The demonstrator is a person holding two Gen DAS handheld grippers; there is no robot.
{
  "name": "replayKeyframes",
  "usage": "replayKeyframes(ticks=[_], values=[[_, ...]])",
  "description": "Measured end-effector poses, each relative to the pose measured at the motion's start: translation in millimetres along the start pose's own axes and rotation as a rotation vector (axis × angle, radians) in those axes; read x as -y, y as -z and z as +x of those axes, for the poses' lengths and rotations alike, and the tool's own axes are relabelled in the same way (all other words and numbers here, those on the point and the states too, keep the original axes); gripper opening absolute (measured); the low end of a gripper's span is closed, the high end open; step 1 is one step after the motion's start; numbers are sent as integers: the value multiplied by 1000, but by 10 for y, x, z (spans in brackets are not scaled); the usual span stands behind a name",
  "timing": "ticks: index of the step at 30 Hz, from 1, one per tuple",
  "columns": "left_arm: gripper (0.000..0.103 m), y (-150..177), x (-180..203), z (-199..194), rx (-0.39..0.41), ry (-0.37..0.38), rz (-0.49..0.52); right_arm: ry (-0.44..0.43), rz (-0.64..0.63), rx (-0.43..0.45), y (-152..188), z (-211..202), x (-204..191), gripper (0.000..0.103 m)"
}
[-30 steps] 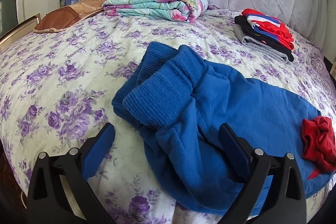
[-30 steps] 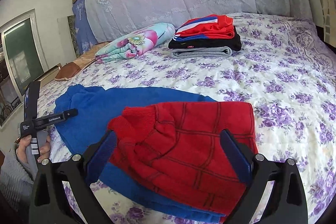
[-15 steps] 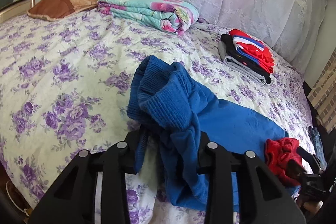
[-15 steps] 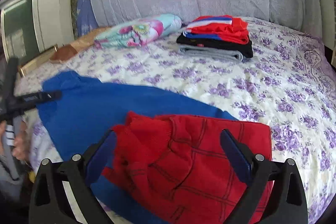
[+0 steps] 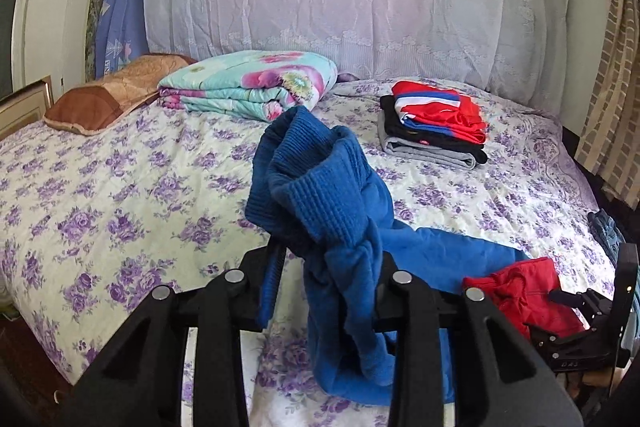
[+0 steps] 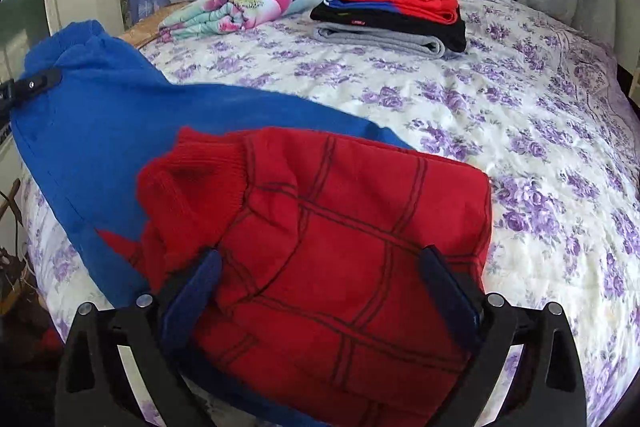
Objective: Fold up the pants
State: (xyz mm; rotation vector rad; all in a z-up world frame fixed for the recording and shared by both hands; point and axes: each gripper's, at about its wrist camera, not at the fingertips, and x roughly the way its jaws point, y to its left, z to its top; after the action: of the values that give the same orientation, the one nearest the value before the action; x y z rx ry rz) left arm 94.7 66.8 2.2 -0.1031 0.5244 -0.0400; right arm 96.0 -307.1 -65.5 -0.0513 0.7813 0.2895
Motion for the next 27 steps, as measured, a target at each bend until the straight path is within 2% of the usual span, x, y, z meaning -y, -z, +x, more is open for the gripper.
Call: replayKeyframes(ticks=[3,5,11,13,15,19,21,23,27], values=[[31,-88,254,-116,30,17,60,-30,83,175,48,-351,211,99],[31,-143,452,-186,51,37,107,-16,151,212,109,-499,431,99],[29,-191,1171,-335,99,133,238,78,325,190,365,-602,1076,99],[29,-156,1452,-336,98,174,290,53,403,167,496,-539,1254,99],[29,-63,1765,-305,87,201,357,-10,485,169,561,-502,1386,99],[28,295,2335,-87,29,207,493,-52,485,189,567,-509,1400,99],[28,508,2564,76,-30,201,538,-67,484,192,569,-506,1416,99],[28,682,2752,172,-69,209,582,-90,496,201,585,-509,1449,99],[30,893,2949,169,-100,227,662,-123,519,216,603,-525,1505,99]])
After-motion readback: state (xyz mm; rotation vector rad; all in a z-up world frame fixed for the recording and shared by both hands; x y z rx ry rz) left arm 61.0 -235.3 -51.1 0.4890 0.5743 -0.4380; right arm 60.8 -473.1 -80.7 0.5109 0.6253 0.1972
